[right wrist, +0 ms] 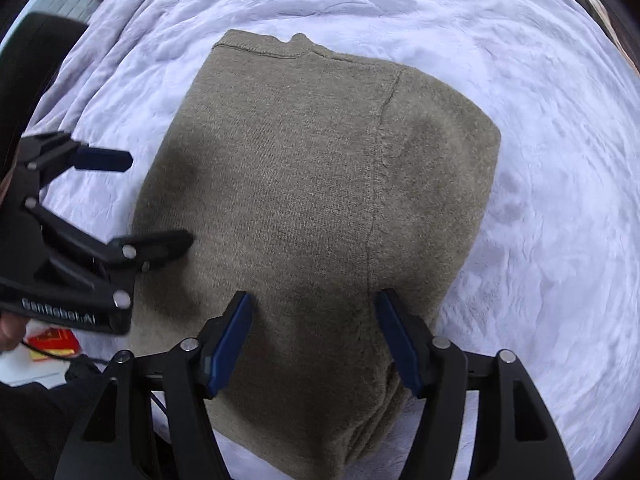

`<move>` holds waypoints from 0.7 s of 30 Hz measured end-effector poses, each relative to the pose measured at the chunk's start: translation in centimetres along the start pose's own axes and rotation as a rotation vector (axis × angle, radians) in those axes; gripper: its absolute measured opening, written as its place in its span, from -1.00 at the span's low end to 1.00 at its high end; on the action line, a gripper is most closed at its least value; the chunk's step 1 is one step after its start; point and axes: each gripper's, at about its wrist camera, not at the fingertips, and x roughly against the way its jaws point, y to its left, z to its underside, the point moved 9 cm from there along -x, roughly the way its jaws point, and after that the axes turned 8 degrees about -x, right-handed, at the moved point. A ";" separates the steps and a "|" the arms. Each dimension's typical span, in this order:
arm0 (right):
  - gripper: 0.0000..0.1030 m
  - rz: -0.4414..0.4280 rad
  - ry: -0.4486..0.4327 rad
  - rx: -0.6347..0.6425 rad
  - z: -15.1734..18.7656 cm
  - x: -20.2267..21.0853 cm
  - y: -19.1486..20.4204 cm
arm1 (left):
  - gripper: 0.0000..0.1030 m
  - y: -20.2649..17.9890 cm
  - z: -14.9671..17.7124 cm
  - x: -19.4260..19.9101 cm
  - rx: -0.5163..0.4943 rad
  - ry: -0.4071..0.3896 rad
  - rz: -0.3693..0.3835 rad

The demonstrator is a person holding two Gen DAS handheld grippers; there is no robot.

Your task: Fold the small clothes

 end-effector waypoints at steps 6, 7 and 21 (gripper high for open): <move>0.39 0.090 -0.005 0.005 0.7 1.2 0.4 | 0.95 1.1 1.2 1.1 -0.037 -0.056 0.008; 0.39 0.095 -0.010 -0.004 1.0 1.5 0.3 | 0.95 1.1 1.5 1.7 -0.044 -0.075 0.014; 0.40 0.258 -0.116 -0.104 3.5 9.3 2.0 | 0.96 0.6 4.1 11.1 -0.096 -0.304 -0.019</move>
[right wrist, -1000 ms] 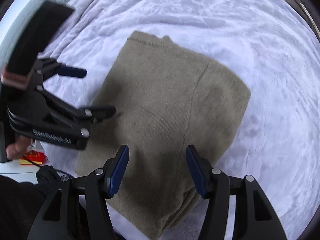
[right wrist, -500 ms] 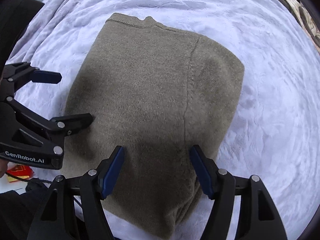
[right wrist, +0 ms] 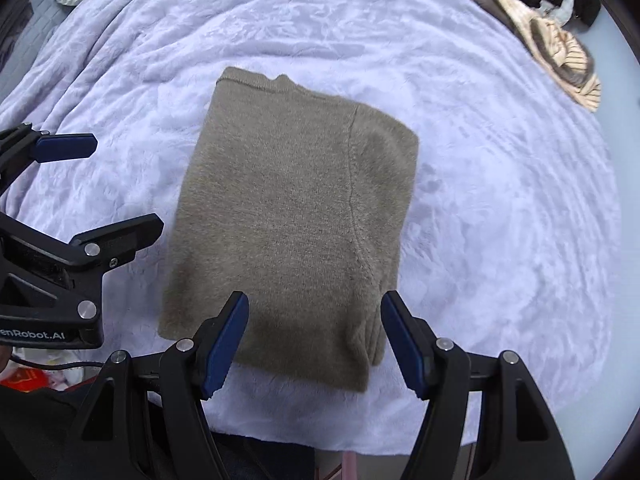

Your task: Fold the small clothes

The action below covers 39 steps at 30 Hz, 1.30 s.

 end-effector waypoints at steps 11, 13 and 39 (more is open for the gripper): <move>0.40 0.031 -0.028 -0.004 0.3 4.1 -0.4 | 0.96 -0.2 0.2 3.7 0.055 0.015 0.010; 0.40 0.026 -0.029 0.014 0.2 4.2 -0.5 | 0.96 0.1 -0.1 4.3 0.077 0.012 -0.011; 0.40 -0.068 -0.056 0.172 -1.0 6.2 -3.4 | 0.96 -1.5 -2.4 8.9 0.167 0.001 -0.204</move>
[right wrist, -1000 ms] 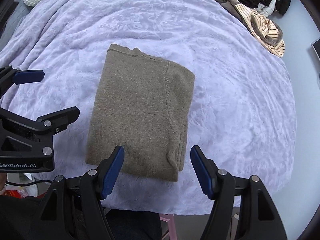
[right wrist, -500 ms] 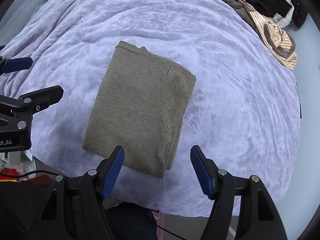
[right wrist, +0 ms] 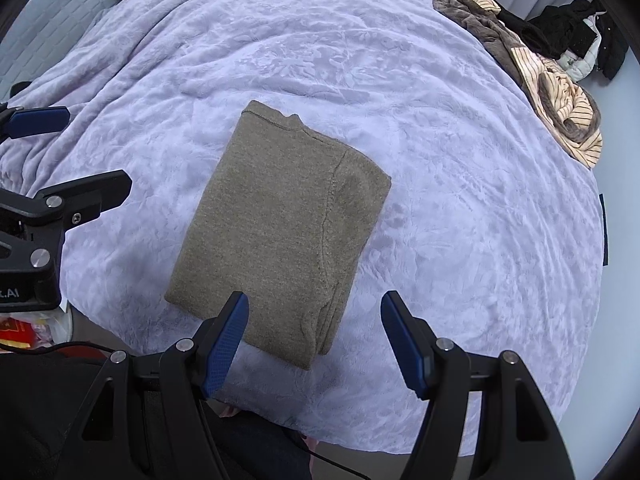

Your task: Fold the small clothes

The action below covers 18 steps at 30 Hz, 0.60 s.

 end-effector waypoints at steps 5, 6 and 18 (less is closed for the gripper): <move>0.40 -0.001 -0.008 -0.014 -0.1 0.3 0.1 | 0.96 0.5 -0.1 0.2 0.006 -0.010 0.006; 0.40 0.000 -0.009 -0.017 -0.1 0.4 0.2 | 0.96 0.6 -0.1 0.2 0.003 -0.009 0.004; 0.40 0.026 -0.018 -0.039 -0.2 0.7 0.9 | 0.96 0.9 -0.7 0.5 -0.036 -0.042 0.014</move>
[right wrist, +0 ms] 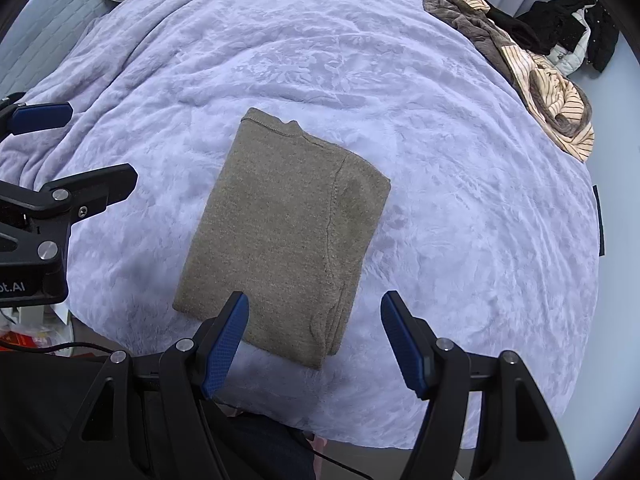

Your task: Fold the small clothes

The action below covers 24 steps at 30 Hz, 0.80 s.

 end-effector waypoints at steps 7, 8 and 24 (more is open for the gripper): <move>0.40 0.010 -0.012 -0.008 -0.5 0.3 0.1 | 0.96 0.2 -0.3 0.2 -0.005 -0.015 0.006; 0.40 0.011 -0.014 -0.010 -0.5 0.3 0.1 | 0.96 0.3 -0.4 0.2 -0.006 -0.017 0.006; 0.40 0.012 -0.015 -0.011 -0.7 0.5 -0.1 | 0.96 0.3 -0.5 0.3 -0.004 -0.021 0.006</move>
